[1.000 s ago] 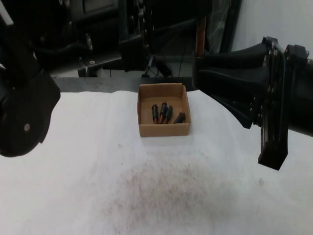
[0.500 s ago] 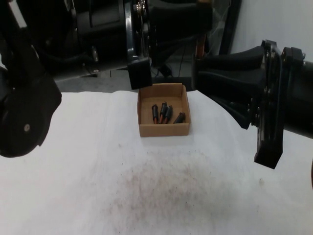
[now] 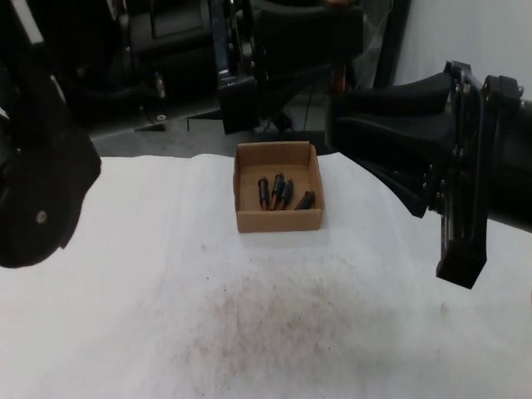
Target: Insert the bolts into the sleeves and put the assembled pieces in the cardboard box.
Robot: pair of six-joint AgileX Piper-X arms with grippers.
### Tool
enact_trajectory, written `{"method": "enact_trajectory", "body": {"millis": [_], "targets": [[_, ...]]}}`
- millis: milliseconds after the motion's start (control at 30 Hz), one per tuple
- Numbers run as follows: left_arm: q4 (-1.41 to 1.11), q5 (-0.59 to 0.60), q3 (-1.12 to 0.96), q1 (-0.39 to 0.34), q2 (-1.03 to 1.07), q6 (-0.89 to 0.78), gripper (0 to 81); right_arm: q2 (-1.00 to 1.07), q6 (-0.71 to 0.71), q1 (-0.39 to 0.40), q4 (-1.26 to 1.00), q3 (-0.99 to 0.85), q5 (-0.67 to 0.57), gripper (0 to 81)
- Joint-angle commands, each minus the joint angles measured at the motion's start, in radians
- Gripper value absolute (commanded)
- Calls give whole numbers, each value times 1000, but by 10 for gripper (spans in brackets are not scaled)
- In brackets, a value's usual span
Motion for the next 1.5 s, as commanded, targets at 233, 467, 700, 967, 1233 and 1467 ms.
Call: {"method": "enact_trajectory", "body": {"millis": [233, 467, 700, 967, 1233, 1467], "targets": [[72, 5, -6, 2, -47, -6, 469, -9, -4, -2, -16, -9, 8, 8], [163, 5, -6, 2, -47, 52, 469, -9, -4, -2, -16, -9, 8, 8], [-167, -275, -6, 5, -105, 52, 462, -9, -4, -2, -16, -9, 139, 8], [283, -725, -6, 12, -241, 408, 35, 62, 231, -2, 81, -44, 293, 8], [1140, -1018, -4, 12, -243, 465, 2, 318, 285, -6, 342, -286, 348, 8], [1262, -1018, 41, 14, -237, 465, 2, 616, 279, -81, 513, -602, 352, 8]]}}
